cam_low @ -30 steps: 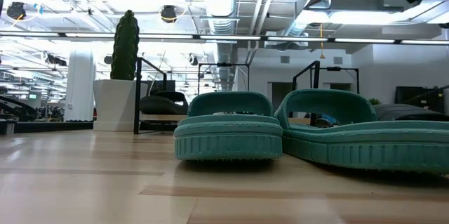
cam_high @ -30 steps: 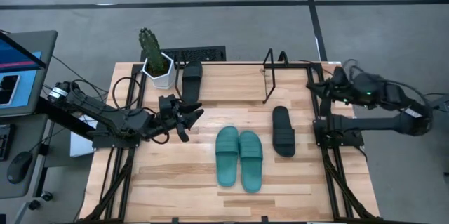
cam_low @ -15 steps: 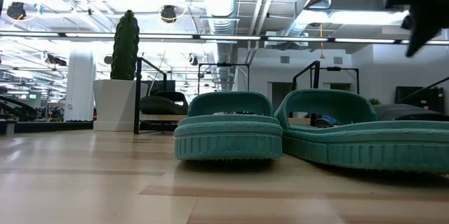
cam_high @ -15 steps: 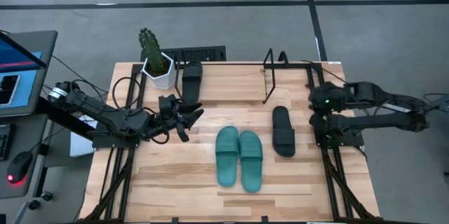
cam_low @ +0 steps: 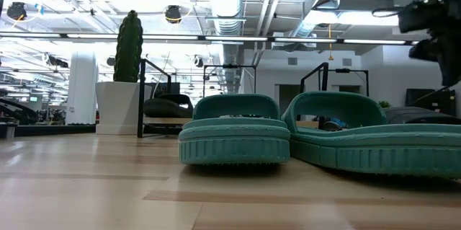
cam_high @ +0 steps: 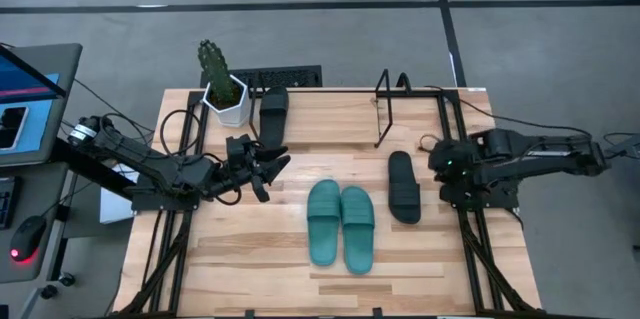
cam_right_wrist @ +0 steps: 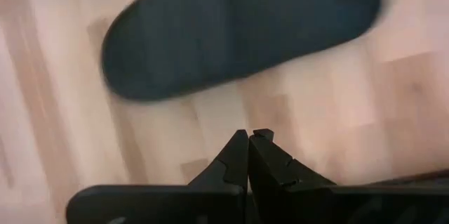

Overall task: Pick and place slides into the shelf
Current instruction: Put the black slides on the shelf

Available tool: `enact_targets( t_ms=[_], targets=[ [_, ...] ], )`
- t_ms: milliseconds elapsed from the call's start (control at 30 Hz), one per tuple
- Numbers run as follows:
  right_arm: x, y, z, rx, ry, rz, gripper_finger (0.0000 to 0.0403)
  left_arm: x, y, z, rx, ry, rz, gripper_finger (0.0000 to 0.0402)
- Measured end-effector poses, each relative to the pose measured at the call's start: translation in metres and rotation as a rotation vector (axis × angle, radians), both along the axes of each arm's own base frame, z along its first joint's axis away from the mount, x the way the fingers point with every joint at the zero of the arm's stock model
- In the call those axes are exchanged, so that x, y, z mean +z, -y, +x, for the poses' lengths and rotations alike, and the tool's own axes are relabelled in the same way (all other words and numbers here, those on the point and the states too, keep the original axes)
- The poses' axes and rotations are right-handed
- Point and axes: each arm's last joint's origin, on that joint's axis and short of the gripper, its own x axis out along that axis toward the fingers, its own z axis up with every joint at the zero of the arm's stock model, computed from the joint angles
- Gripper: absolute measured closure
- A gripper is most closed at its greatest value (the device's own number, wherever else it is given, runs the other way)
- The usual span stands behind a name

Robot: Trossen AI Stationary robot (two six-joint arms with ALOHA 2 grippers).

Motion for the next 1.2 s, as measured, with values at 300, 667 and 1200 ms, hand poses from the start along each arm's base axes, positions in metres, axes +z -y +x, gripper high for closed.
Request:
enact_targets(
  t_ms=[300, 667, 1200],
  targets=[
    [-0.018, -0.014, 0.03, -0.022, -0.144, 0.017, 0.0403, -0.002, 0.002, 0.001, -0.057, -0.001, -0.024, 0.0257],
    [-0.056, -0.03, 0.059, -0.057, -0.404, -0.052, 0.0403, -0.001, 0.003, 0.001, -0.091, 0.003, -0.02, 0.0257],
    [-0.051, -0.067, 0.097, -0.174, -0.123, 0.067, 0.0403, -0.001, 0.012, 0.003, -0.38, -0.043, 0.259, 0.0257]
  ],
)
